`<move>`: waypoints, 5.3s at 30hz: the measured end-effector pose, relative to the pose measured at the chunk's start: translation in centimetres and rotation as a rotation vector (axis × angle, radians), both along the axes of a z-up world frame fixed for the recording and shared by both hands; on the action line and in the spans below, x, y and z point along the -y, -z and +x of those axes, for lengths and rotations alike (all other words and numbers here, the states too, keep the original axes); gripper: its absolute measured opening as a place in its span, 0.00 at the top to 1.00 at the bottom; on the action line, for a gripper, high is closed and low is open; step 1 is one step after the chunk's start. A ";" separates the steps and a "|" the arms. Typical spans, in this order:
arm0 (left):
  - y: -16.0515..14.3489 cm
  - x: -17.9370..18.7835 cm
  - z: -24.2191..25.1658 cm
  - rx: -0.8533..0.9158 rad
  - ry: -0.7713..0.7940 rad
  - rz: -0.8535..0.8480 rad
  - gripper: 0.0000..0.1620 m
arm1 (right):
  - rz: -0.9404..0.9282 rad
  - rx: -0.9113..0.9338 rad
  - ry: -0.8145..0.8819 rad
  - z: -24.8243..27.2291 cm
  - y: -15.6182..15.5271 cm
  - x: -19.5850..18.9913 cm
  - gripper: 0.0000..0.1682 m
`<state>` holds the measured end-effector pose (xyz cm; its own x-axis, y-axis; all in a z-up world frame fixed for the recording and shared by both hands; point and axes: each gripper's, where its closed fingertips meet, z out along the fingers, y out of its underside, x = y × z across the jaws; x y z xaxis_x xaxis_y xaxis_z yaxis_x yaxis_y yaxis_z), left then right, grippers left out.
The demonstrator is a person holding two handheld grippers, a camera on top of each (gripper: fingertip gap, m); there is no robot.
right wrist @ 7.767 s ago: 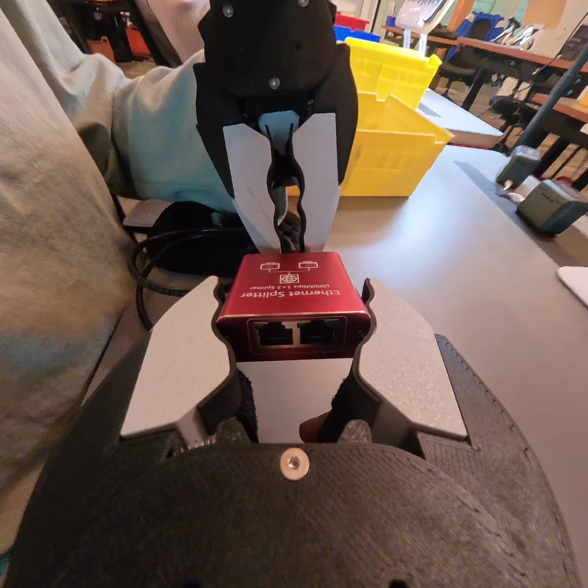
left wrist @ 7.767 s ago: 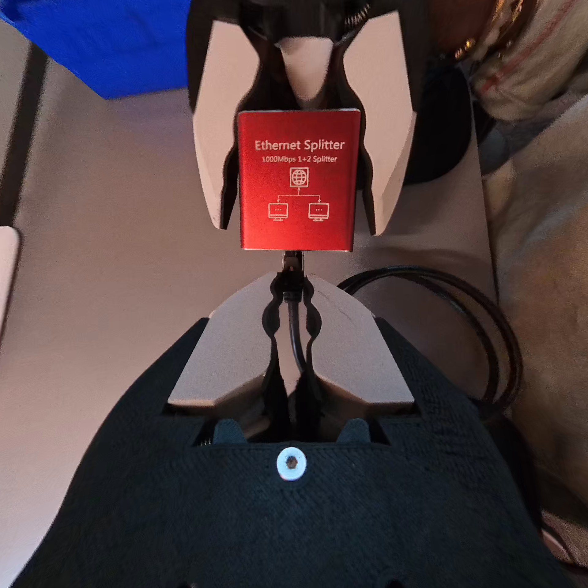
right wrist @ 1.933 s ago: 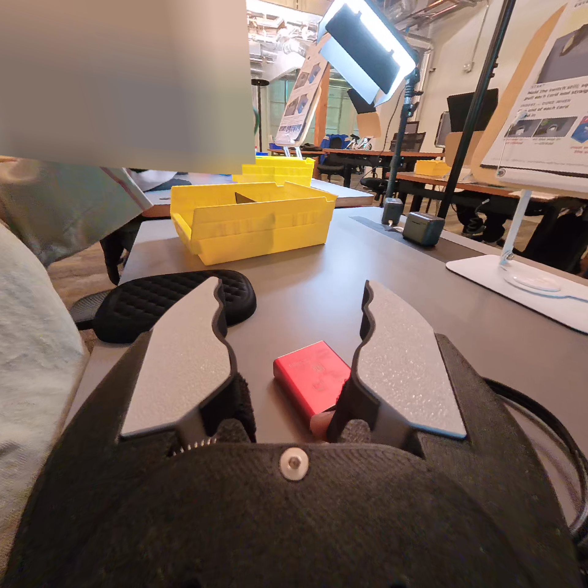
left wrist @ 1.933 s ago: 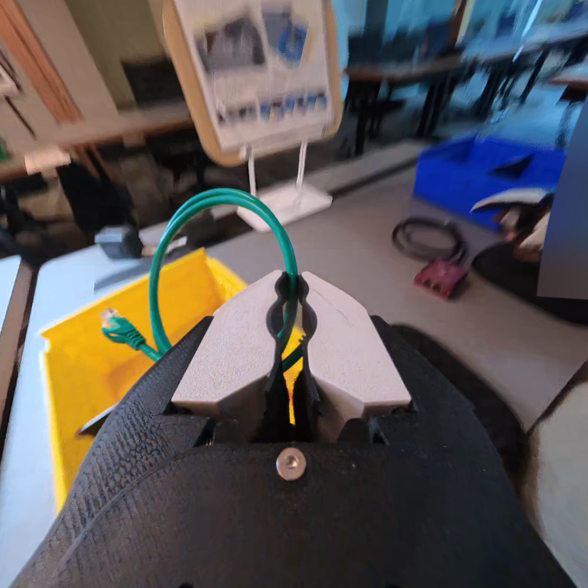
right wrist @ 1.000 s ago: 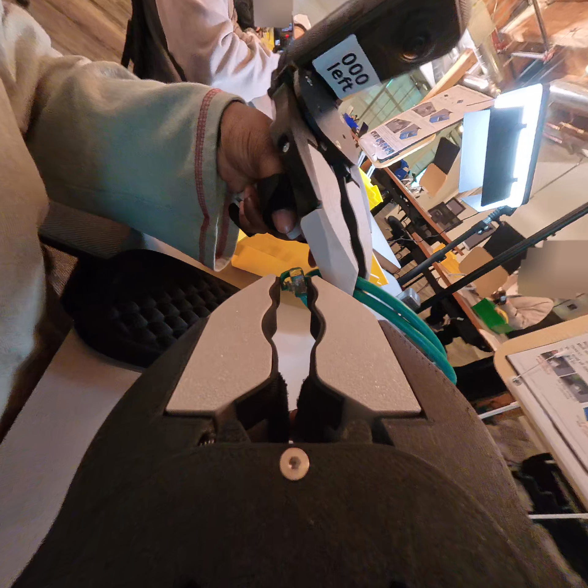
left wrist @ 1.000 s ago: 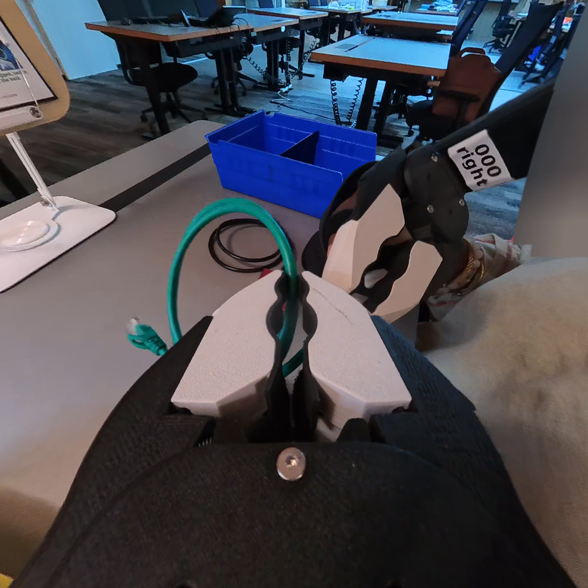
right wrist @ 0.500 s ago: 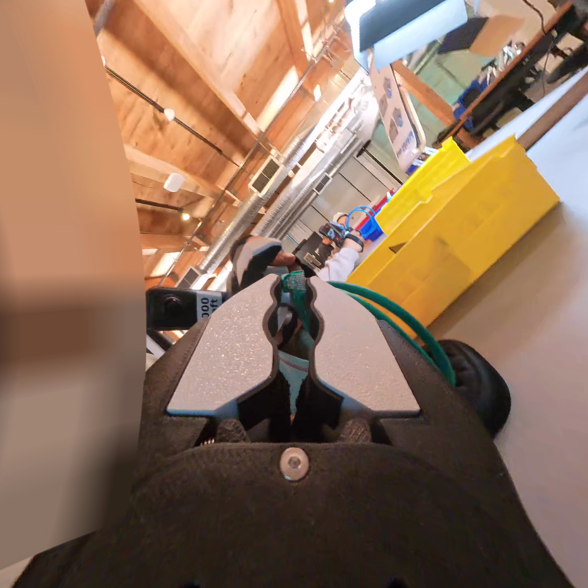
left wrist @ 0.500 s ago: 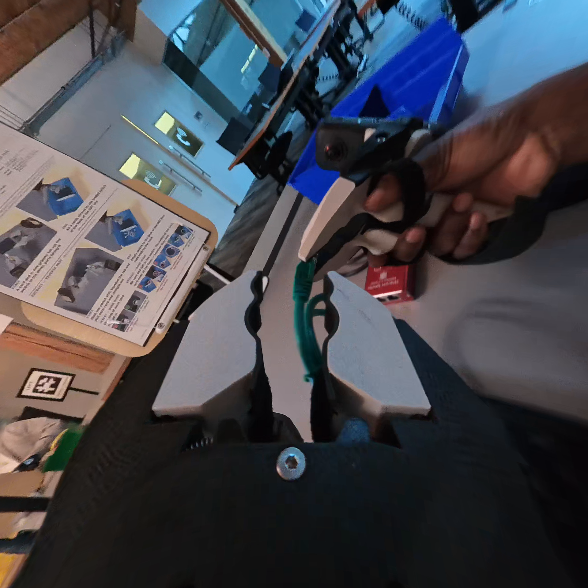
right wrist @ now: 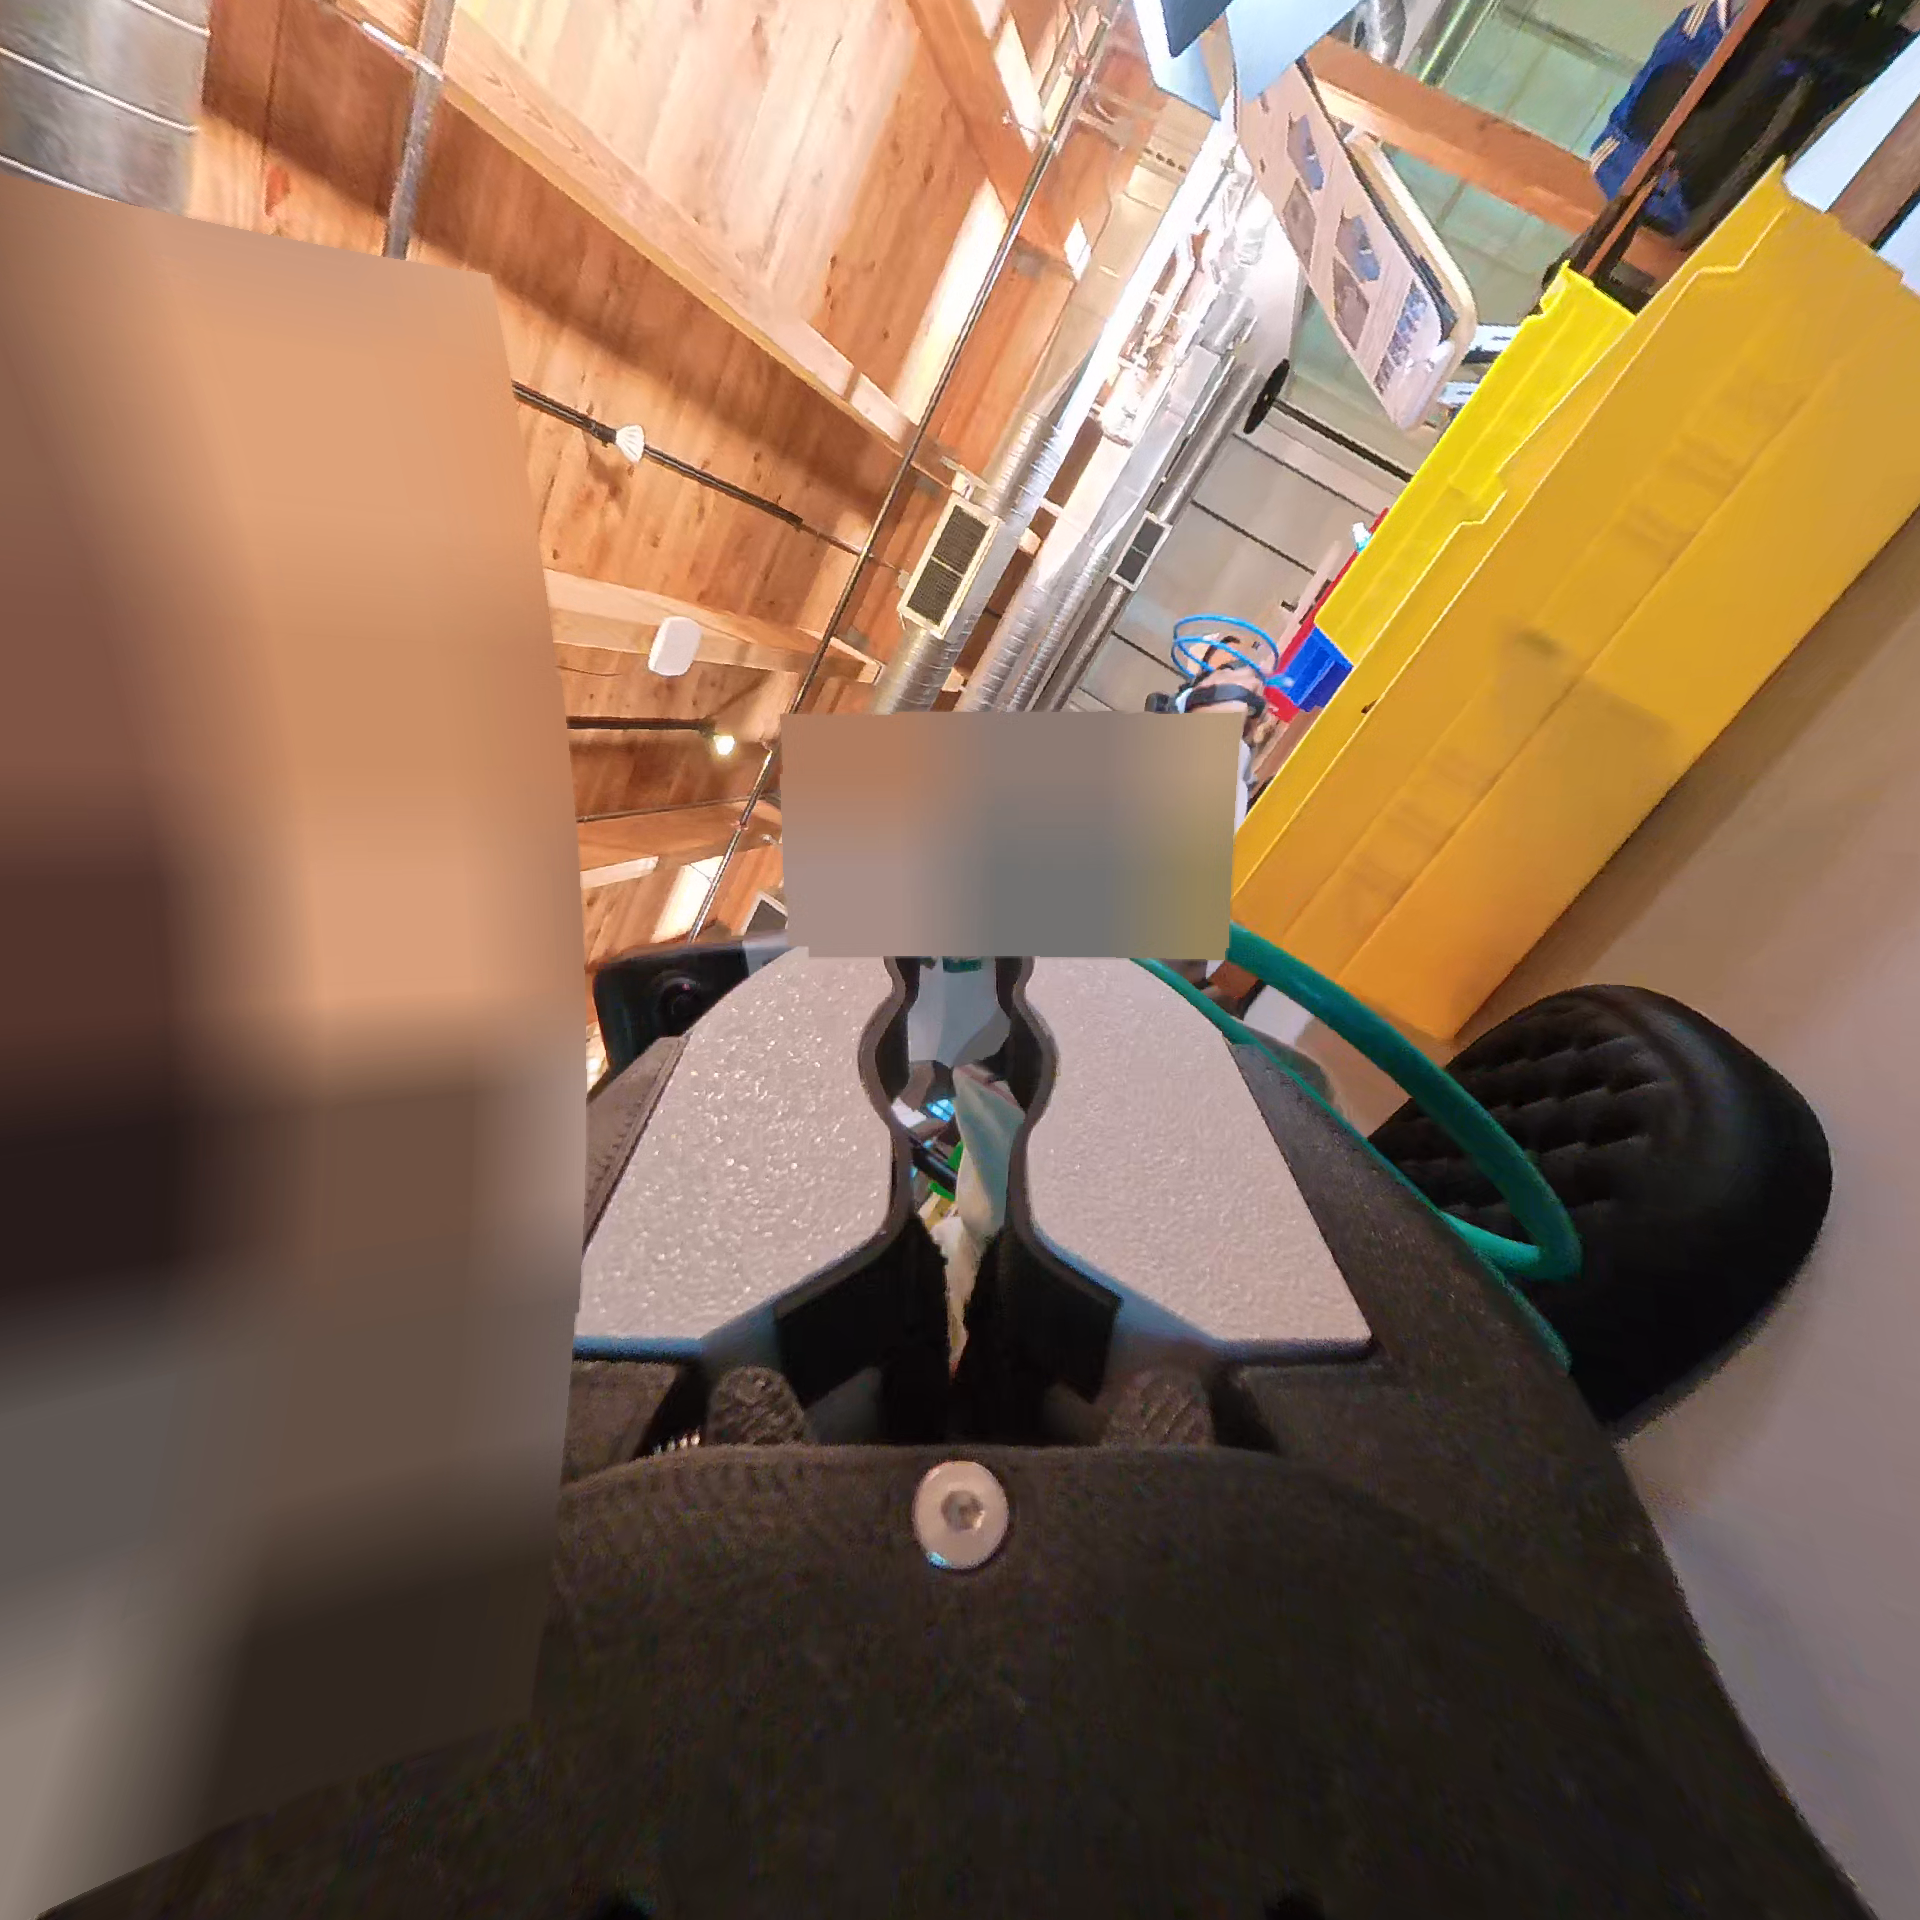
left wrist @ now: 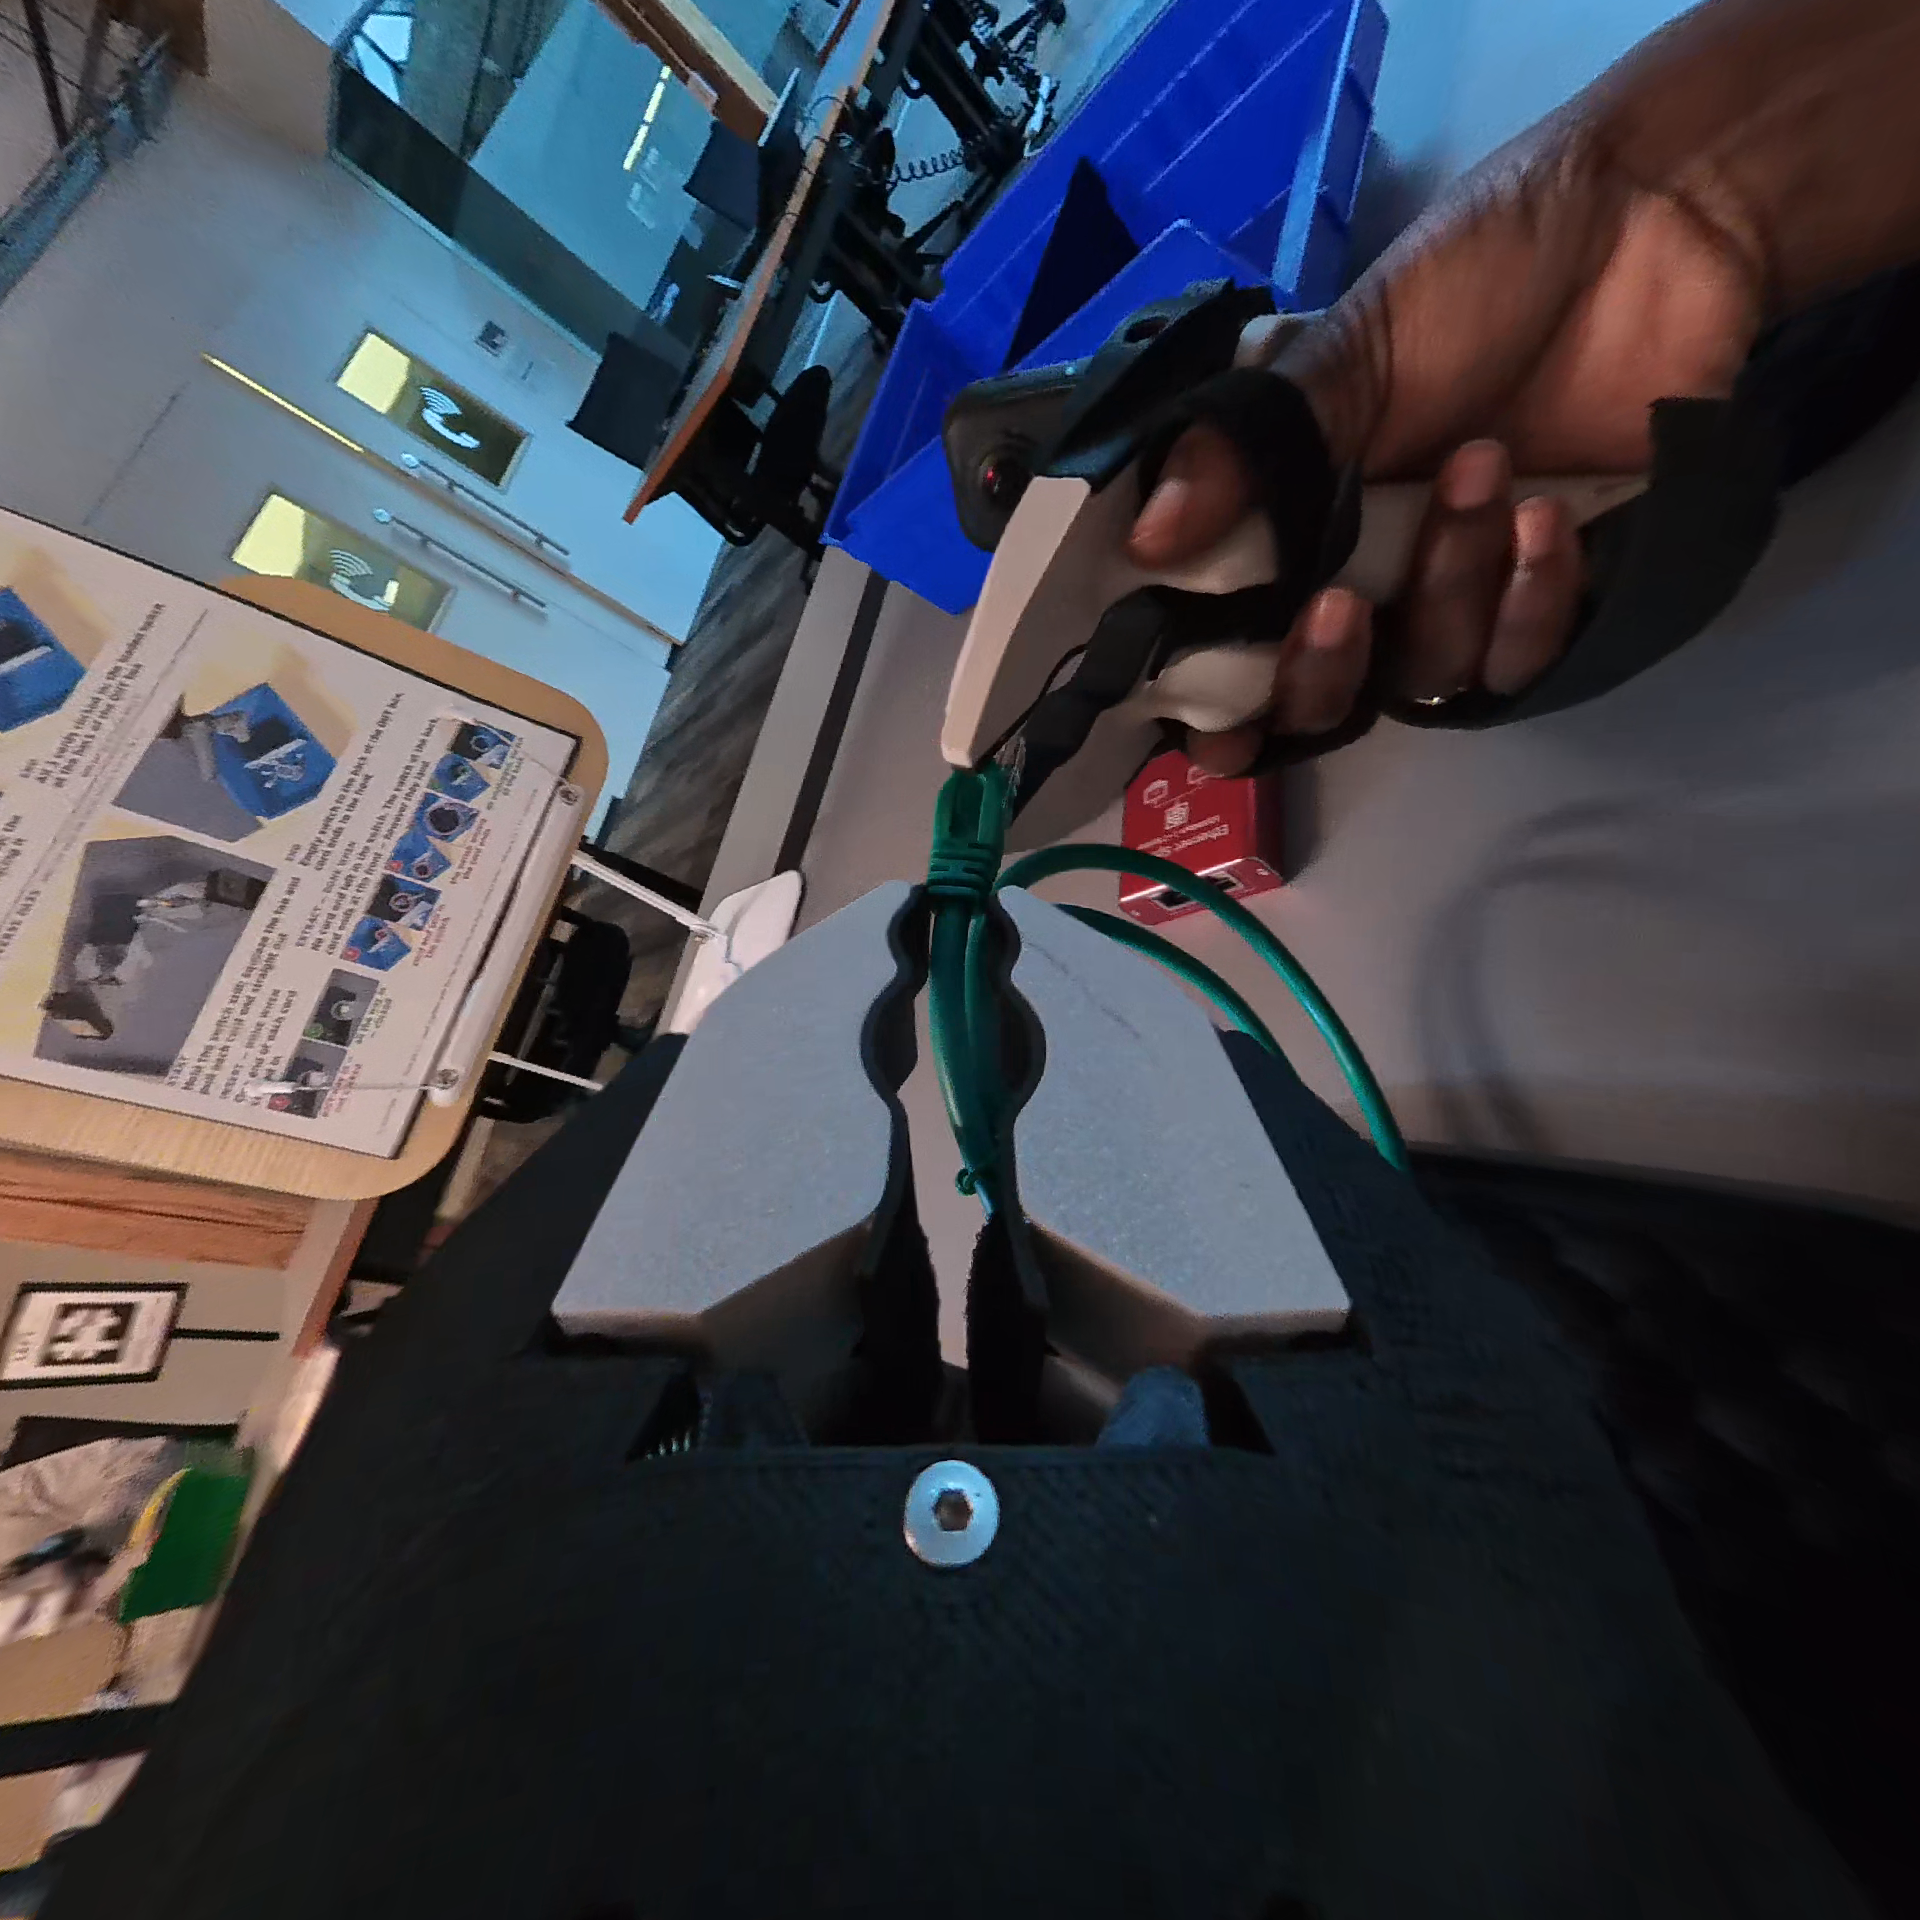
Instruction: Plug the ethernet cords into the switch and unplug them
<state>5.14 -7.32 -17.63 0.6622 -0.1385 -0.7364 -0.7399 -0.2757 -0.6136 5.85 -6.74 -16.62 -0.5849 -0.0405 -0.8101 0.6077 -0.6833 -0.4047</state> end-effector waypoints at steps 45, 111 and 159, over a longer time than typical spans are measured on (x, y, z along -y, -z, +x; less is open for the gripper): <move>0.9 4.3 0.1 0.689 0.086 -0.074 1.00 | 0.973 -0.935 0.437 5.0 -4.5 -6.1 0.93; 3.6 1.1 0.4 0.648 0.002 -0.184 0.94 | 1.692 -0.365 -0.399 -0.6 16.7 -10.4 0.45; 8.5 -3.1 1.7 0.429 -0.008 -0.408 0.94 | 1.791 -0.578 -0.168 0.9 11.1 -6.3 0.60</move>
